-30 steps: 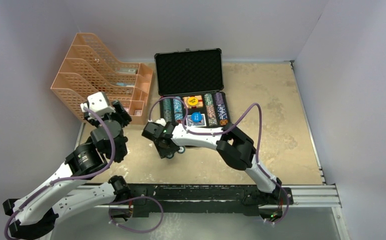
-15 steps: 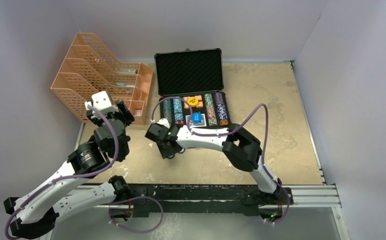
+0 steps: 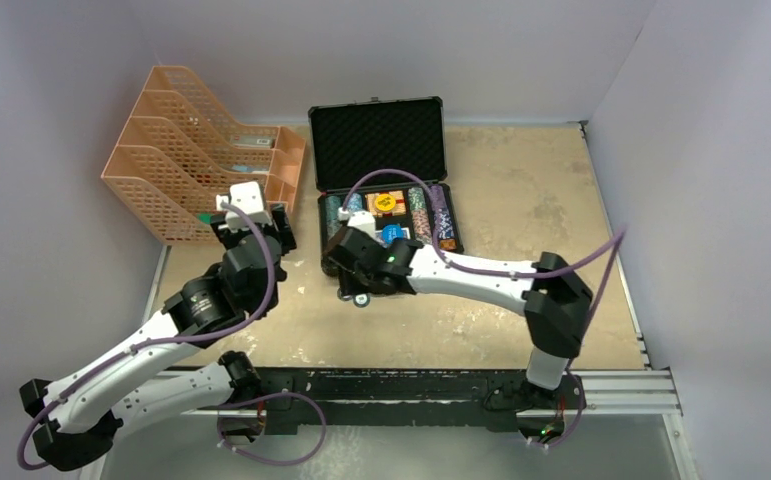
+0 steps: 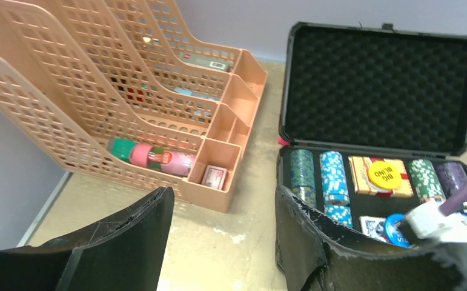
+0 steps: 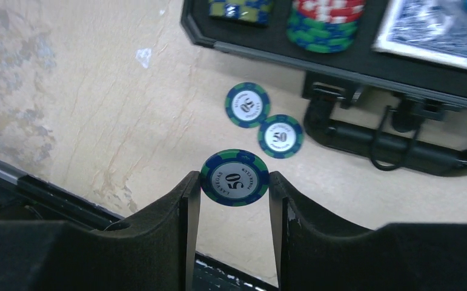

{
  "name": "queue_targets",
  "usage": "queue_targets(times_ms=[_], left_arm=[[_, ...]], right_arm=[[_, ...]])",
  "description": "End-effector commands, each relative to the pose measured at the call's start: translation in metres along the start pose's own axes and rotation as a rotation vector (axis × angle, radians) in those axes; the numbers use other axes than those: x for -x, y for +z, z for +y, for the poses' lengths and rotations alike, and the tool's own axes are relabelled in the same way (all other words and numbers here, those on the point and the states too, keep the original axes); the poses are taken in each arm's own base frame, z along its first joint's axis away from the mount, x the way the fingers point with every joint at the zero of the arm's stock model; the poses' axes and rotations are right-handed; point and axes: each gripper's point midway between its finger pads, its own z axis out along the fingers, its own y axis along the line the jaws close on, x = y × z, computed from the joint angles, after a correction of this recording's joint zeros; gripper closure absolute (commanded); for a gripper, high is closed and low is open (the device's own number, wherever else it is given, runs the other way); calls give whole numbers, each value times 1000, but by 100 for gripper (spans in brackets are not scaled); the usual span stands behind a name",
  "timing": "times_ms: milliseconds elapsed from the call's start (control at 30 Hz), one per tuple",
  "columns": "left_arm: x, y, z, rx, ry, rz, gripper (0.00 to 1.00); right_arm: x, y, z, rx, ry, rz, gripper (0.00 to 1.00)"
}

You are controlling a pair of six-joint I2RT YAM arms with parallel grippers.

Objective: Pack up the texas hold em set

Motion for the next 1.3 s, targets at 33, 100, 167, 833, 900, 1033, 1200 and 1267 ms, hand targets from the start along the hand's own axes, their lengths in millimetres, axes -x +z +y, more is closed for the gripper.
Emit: queue_targets(times_ms=[33, 100, 167, 833, 900, 1033, 1200, 1267], left_arm=[[-13, 3, -37, -132, -73, 35, 38], [-27, 3, -54, -186, -89, 71, 38], [-44, 1, -76, -275, -124, 111, 38], [-114, -54, -230, -976, -484, 287, 45], [-113, -54, -232, -981, -495, 281, 46], [-108, -47, -233, -955, -522, 257, 51], [-100, -37, -228, -896, -538, 212, 61], [-100, -33, -228, -877, -525, 213, 66]], right_arm=[[50, -34, -20, 75, 184, -161, 56], [56, -43, -37, 97, 240, -184, 56], [64, -50, -52, 127, 300, -212, 57], [82, -91, -104, 348, 616, -288, 56], [83, -93, -103, 357, 619, -287, 56], [83, -95, -100, 381, 621, -283, 56], [81, -94, -96, 400, 621, -269, 56], [82, -95, -94, 410, 619, -266, 56]])
